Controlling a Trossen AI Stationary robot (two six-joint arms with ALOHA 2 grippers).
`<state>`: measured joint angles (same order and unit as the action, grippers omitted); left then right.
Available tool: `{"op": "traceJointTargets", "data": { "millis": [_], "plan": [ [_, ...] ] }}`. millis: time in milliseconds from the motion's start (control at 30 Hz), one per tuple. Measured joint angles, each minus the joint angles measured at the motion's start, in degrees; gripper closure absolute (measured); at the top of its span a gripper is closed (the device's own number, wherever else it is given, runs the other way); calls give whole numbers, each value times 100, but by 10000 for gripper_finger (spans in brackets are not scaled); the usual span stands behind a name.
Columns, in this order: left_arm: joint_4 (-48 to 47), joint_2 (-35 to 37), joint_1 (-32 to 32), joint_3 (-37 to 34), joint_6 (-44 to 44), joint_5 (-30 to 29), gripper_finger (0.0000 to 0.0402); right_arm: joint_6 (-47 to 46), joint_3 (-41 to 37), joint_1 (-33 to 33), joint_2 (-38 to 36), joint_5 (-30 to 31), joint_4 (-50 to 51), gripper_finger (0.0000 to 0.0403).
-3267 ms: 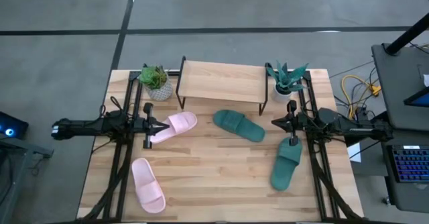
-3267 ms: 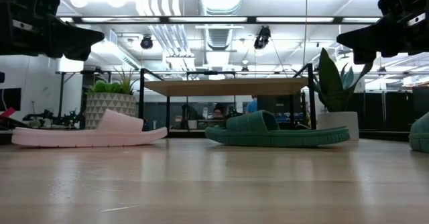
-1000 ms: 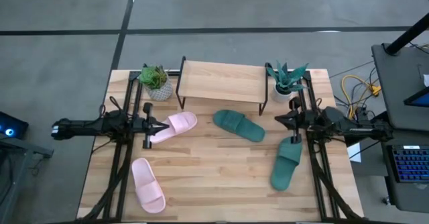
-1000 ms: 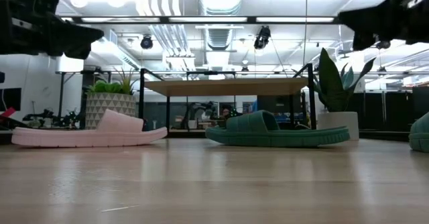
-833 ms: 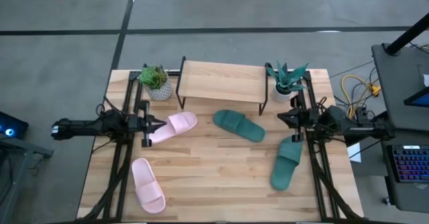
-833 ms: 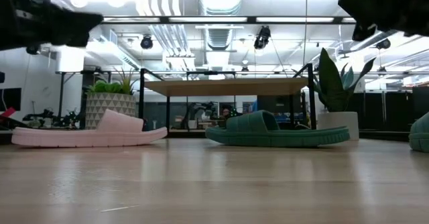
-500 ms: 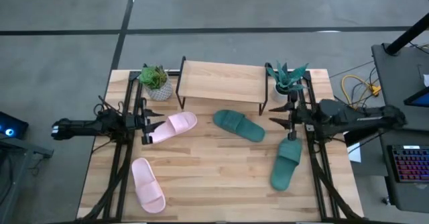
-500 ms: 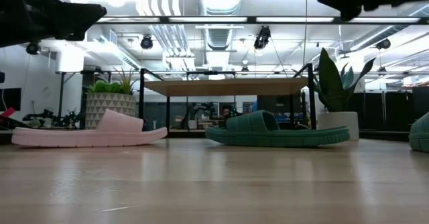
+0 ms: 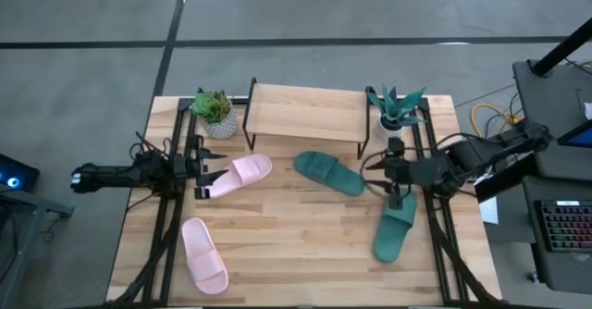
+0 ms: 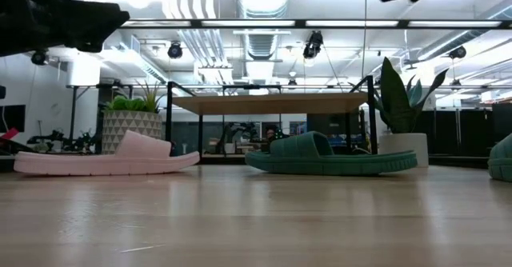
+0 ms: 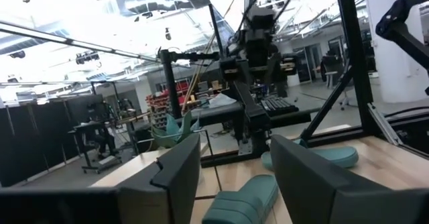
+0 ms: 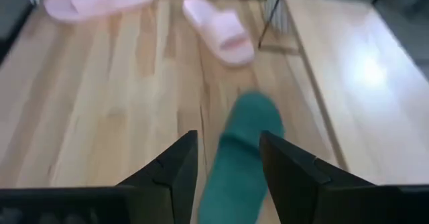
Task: Pick and place slides into the shelf
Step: Put the bottom green slide on the shelf
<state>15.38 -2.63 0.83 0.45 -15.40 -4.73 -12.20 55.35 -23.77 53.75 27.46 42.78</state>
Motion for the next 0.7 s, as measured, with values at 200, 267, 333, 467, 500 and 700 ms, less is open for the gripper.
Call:
{"op": "traceJointTargets", "data": {
  "millis": [200, 267, 333, 467, 500, 700],
  "plan": [
    [-3, -42, -1, 2, 2, 0, 233, -1730, 740, -1075, 911, 550, 1580, 255],
    [3, -77, 0, 0, 2, 2, 233, -2184, 930, -1369, 1259, 571, 1975, 255],
    [-7, -118, 1, 2, 2, 2, 233, -2631, 1119, -1615, 1626, 571, 2351, 257],
    [-7, -187, -1, 2, 2, 4, 233, -3587, 1459, -1952, 2365, 564, 3138, 265],
    [-4, -194, 1, 2, 2, 4, 233, -3814, 1523, -2016, 2547, 561, 3311, 267],
    [4, -225, 0, 2, 2, 7, 233, -4961, 1800, -2252, 3506, -122, 3926, 279]
  ]
}}
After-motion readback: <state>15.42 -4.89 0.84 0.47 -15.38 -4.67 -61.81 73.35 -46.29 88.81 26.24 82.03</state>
